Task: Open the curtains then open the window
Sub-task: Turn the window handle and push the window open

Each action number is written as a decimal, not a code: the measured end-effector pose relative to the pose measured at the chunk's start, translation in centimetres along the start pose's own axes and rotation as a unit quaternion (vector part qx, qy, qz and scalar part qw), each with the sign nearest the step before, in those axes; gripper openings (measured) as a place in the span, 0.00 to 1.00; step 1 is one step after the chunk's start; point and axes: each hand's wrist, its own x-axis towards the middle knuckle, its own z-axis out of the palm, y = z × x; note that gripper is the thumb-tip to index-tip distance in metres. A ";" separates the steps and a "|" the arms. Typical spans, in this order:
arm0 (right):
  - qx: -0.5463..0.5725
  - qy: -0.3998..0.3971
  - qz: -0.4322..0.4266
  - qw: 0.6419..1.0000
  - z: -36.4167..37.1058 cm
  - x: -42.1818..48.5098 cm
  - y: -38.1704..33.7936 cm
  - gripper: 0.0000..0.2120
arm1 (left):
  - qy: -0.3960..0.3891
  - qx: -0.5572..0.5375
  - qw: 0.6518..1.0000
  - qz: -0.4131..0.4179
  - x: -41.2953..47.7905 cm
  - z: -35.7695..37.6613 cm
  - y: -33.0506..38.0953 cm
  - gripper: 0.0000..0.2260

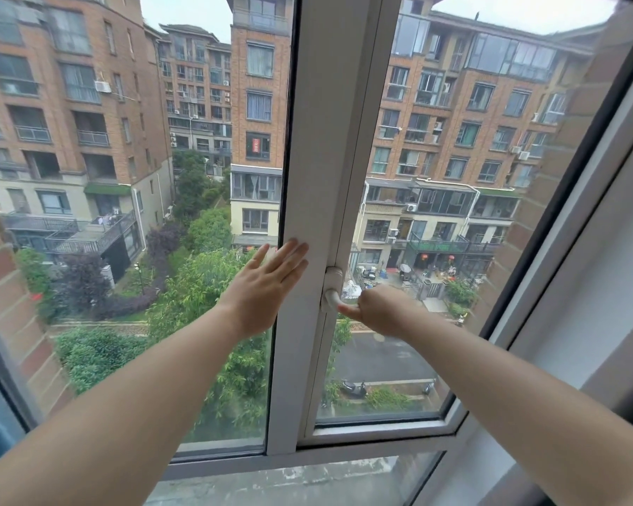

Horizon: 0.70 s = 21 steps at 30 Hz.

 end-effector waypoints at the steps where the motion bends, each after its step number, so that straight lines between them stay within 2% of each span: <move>1: 0.013 0.004 0.004 1.000 -0.1 -0.1 -0.3 0.20 | 0.007 -0.002 1.000 0.001 0.1 0.0 -0.2 0.36; 2: 0.024 0.017 0.005 1.000 0.1 -0.4 -0.5 0.26 | 0.007 -0.004 1.000 0.000 -0.1 0.0 0.0 0.36; 3: 0.038 -0.011 0.018 0.999 -0.3 -0.5 -0.5 0.23 | 0.011 -0.009 1.000 0.002 0.1 -0.1 -0.1 0.36; 4: 0.032 -0.018 0.000 0.999 0.1 -0.6 -0.3 0.17 | 0.006 -0.009 1.000 0.006 -0.2 -0.1 0.2 0.36; 5: 0.032 -0.015 -0.004 0.999 0.2 -0.5 -0.1 0.16 | 0.008 -0.009 1.000 0.009 -0.3 0.0 0.3 0.36; 7: 0.049 0.008 -0.015 0.999 0.3 -0.6 0.1 0.21 | 0.022 -0.008 1.000 0.011 -0.5 0.6 0.2 0.37; 10: 0.009 0.027 -0.061 0.998 0.3 -0.5 0.6 0.24 | 0.038 0.017 0.999 0.019 -0.4 1.2 -0.1 0.38; 14: -0.003 0.033 -0.068 0.997 0.2 0.1 1.1 0.29 | 0.033 0.009 0.999 0.012 0.1 1.1 0.3 0.37; 19: -0.046 0.014 -0.086 0.995 -0.3 -0.4 0.6 0.23 | 0.011 0.010 1.000 0.009 0.8 0.0 0.6 0.35; 21: -0.044 0.020 -0.073 0.996 -0.1 -0.1 1.0 0.15 | 0.009 0.010 1.000 0.006 1.2 -0.2 0.9 0.35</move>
